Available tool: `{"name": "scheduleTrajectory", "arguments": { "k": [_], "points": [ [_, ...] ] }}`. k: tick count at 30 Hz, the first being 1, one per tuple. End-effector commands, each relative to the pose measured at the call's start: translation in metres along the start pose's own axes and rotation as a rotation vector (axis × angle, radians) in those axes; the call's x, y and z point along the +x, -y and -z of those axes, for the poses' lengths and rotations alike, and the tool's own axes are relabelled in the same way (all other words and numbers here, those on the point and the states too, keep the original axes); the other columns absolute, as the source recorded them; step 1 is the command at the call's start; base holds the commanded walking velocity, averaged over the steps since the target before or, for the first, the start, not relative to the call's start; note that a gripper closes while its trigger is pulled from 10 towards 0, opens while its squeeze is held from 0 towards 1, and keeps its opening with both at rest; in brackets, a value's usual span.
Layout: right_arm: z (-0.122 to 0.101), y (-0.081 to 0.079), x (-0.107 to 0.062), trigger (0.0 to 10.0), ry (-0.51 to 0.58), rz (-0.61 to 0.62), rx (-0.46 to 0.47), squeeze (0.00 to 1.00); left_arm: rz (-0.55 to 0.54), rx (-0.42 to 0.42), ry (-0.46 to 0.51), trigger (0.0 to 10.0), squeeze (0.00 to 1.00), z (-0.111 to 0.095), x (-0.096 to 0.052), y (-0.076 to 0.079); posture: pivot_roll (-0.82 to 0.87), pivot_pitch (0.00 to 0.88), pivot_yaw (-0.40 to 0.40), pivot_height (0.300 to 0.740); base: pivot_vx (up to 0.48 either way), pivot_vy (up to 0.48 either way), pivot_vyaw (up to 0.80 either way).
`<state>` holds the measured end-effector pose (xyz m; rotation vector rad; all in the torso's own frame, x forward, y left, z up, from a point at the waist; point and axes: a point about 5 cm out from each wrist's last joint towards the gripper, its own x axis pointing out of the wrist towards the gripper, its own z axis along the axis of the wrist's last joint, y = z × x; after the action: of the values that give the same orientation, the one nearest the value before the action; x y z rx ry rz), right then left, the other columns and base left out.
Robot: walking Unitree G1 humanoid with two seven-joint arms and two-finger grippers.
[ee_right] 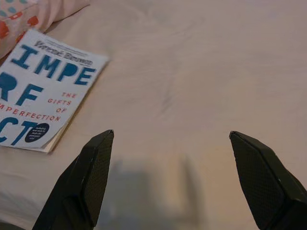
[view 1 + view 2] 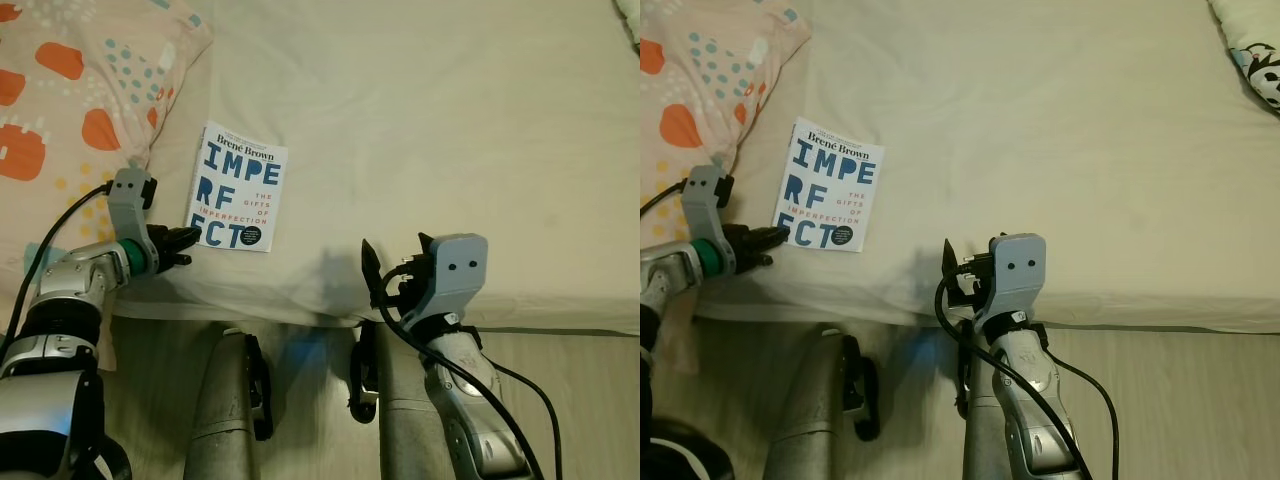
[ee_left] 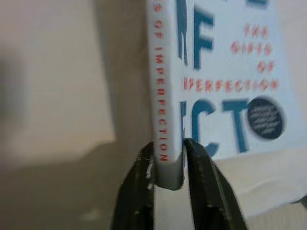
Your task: Clean up the room
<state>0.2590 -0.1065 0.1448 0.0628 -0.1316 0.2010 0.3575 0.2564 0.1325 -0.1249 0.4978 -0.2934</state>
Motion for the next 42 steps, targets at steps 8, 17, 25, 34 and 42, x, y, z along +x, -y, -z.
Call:
{"name": "scheduleTrajectory", "arguments": {
  "k": [8,17,25,34,42],
  "points": [
    [0.01,0.001,-0.005,10.0,-0.034,0.011,0.011,0.0,-0.12,-0.086,-0.08,10.0,1.0,0.034,-0.013,-0.018,-0.16,0.389,0.077,0.636,0.0,0.0,0.0],
    [0.009,-0.002,0.001,10.0,-0.029,-0.009,0.015,0.0,-0.188,-0.073,0.15,10.0,0.0,0.008,-0.024,-0.023,-0.15,0.379,0.069,0.636,0.0,0.0,0.0],
    [0.009,0.004,0.001,10.0,-0.019,0.0,0.008,0.0,-0.218,0.099,0.475,10.0,0.0,-0.06,-0.071,-0.01,-0.13,0.34,0.077,0.636,0.0,0.0,0.0],
    [0.009,0.002,0.012,10.0,0.009,-0.019,0.011,0.0,0.022,0.22,0.637,10.0,0.0,-0.077,-0.081,0.085,-0.09,0.249,0.055,0.636,0.0,0.0,0.0],
    [0.002,0.0,0.021,10.0,0.067,-0.017,0.033,0.0,-0.074,0.283,0.668,10.0,0.0,-0.051,-0.045,0.117,-0.11,0.149,0.046,0.636,0.0,0.0,0.0]
  ]
}}
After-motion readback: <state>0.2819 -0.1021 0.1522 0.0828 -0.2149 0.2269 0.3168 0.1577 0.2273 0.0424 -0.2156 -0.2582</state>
